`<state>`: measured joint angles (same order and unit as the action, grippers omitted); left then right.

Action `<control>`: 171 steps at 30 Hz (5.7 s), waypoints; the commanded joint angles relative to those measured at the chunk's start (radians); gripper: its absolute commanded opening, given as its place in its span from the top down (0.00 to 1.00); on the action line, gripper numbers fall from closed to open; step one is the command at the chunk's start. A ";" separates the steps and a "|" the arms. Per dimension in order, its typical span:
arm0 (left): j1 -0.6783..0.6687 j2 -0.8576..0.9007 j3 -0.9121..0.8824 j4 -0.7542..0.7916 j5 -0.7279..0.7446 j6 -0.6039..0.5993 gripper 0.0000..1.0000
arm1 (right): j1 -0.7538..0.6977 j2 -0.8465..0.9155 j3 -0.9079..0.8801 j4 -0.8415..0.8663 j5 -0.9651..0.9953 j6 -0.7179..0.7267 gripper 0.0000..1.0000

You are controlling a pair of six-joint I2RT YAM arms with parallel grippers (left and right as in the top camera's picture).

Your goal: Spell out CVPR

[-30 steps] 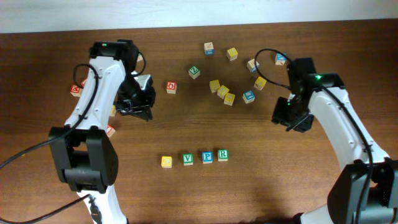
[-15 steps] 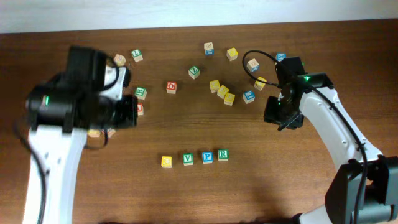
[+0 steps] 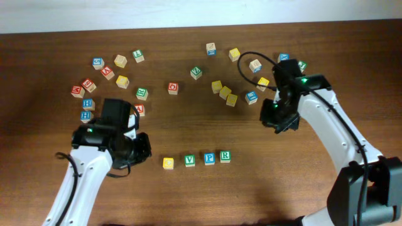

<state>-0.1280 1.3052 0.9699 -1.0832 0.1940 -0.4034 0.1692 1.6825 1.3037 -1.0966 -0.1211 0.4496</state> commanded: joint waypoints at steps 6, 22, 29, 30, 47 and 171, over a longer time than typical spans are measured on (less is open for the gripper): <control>0.003 -0.003 -0.177 0.174 -0.066 -0.101 1.00 | 0.146 0.008 -0.130 0.119 0.001 0.047 0.82; 0.003 0.245 -0.176 0.282 -0.060 -0.100 1.00 | 0.297 0.008 -0.278 0.238 0.002 0.158 0.89; -0.004 0.245 -0.177 0.306 -0.060 -0.070 1.00 | 0.304 0.008 -0.334 0.308 -0.003 0.162 0.96; -0.010 0.245 -0.177 0.313 -0.060 -0.070 1.00 | 0.304 0.008 -0.335 0.309 -0.005 0.162 0.96; -0.031 0.299 -0.177 0.322 -0.014 -0.050 1.00 | 0.380 0.009 -0.352 0.348 -0.003 0.162 0.96; -0.173 0.299 -0.180 0.357 0.055 -0.161 1.00 | 0.420 0.009 -0.406 0.484 -0.157 0.101 0.96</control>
<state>-0.2993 1.5974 0.7963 -0.7399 0.2134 -0.5411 0.5827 1.6878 0.9047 -0.6155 -0.2684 0.5533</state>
